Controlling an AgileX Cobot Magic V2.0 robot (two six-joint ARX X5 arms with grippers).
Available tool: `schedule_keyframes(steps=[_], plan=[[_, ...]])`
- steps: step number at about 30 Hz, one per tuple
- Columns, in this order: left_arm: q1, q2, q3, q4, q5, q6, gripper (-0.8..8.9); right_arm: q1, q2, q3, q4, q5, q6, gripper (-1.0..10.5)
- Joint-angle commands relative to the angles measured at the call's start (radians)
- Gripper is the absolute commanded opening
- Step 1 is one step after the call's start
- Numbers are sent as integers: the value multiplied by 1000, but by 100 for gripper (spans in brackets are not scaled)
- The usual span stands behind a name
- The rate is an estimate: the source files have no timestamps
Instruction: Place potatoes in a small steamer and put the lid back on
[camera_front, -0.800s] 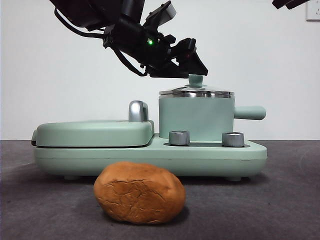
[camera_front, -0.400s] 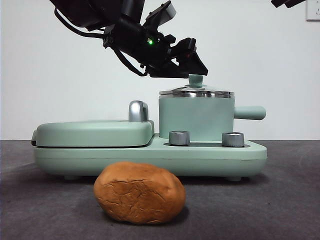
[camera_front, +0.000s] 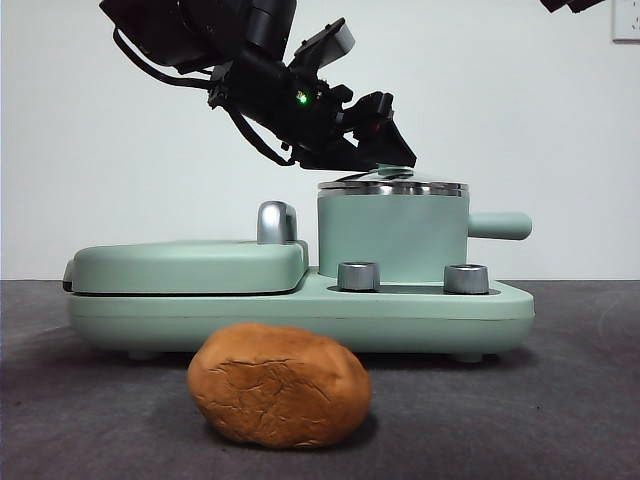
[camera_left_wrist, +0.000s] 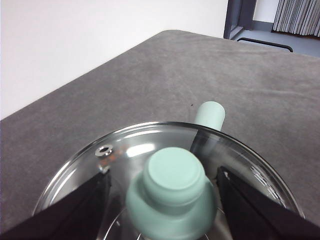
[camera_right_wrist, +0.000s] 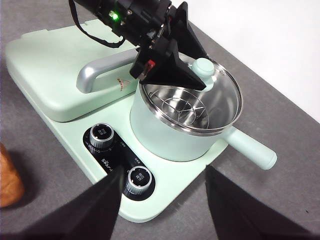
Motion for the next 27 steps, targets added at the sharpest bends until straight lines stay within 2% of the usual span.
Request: schedule_keyframes(steps=[1, 7, 14, 17, 27], plan=[[-10, 23, 27, 10, -2, -9, 337, 5, 5, 22, 11, 0, 18, 260], [-11, 32, 27, 10, -2, -9, 325, 5, 5, 22, 11, 1, 18, 260], [-14, 39, 27, 16, -2, -8, 70, 5, 5, 22, 10, 1, 19, 260], [-14, 39, 27, 26, -2, -8, 13, 5, 5, 22, 10, 1, 19, 260], [-13, 37, 29, 40, -2, -8, 14, 5, 5, 22, 10, 1, 19, 260]])
